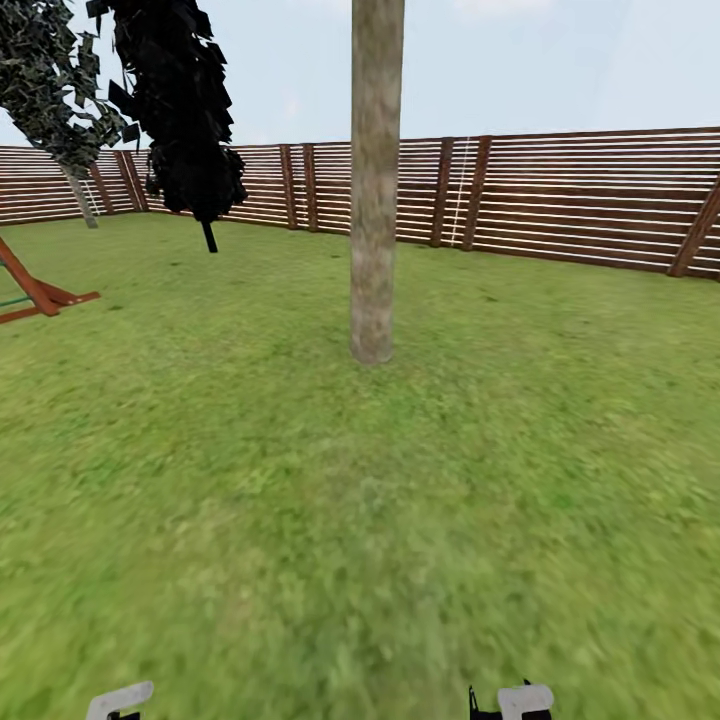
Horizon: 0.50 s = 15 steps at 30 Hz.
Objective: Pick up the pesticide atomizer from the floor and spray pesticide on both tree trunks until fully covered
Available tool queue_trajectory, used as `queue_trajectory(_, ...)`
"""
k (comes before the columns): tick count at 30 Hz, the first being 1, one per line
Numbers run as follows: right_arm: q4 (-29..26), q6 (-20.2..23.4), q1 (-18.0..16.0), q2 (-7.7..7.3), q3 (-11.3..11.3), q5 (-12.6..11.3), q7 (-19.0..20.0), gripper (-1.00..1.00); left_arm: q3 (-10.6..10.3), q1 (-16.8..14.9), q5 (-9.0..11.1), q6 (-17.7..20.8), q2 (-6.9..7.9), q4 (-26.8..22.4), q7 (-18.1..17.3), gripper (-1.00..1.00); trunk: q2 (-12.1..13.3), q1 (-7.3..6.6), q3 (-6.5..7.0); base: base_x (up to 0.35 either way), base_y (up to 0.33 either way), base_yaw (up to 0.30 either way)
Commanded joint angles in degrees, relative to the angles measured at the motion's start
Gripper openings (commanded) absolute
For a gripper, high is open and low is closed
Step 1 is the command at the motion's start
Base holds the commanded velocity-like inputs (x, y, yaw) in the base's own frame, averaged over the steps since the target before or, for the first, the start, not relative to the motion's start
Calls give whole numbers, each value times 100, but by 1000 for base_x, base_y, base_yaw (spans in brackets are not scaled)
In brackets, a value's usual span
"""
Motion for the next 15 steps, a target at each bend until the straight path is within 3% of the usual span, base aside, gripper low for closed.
queue_trajectory(1, 0, 0, 0, 0, 0, 0, 0, 100, 0, 0, -1, -1, 0, 0, 5, -100, 0, 0, 0, 340, 0, 0)
queue_trajectory(15, 0, 4, 3, 0, 0, 0, 0, 100, -2, 0, -3, 3, -1, 0, 5, -100, 0, 0, 0, 340, 0, 0)
